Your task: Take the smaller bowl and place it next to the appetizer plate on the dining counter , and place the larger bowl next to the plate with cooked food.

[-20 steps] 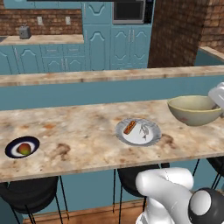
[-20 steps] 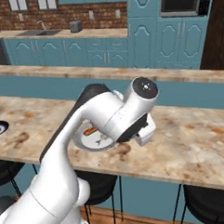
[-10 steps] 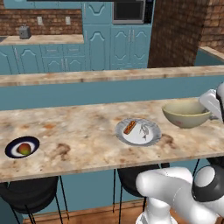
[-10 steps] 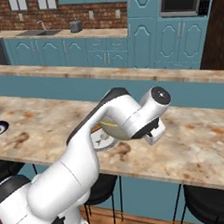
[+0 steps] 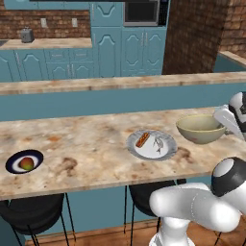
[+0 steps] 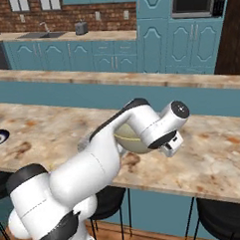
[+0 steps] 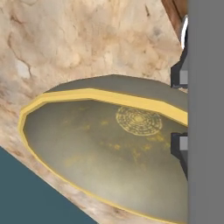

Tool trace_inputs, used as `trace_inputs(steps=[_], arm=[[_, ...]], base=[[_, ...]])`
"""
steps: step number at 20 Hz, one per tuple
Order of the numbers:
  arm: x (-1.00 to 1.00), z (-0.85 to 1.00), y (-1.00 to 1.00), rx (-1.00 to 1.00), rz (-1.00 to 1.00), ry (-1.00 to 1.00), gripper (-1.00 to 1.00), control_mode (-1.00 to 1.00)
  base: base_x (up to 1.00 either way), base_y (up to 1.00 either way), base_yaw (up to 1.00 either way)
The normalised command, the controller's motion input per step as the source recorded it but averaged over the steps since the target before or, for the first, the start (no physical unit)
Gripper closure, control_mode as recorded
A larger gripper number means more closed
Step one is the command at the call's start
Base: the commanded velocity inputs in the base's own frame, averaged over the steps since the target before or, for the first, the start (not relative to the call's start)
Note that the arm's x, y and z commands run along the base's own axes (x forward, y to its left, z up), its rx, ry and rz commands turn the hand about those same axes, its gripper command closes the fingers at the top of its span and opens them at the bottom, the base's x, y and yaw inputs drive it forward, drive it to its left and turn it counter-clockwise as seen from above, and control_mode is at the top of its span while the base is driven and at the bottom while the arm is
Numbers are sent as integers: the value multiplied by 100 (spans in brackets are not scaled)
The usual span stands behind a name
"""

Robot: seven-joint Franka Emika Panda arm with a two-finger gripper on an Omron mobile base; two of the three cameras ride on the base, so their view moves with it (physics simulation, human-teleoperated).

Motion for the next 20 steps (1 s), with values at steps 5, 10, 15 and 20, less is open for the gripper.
trace_inputs(steps=[5, 10, 15, 20], arm=[[52, -39, -23, 1, 5, 0, 100, -100], [44, -41, -22, 0, 6, 0, 100, -100], [40, -44, -18, 0, 6, 0, 100, -100], [39, -45, -2, 0, 5, 0, 100, -100]], base=[[0, 0, 0], [0, 0, 0], [0, 0, 0], [0, 0, 0]])
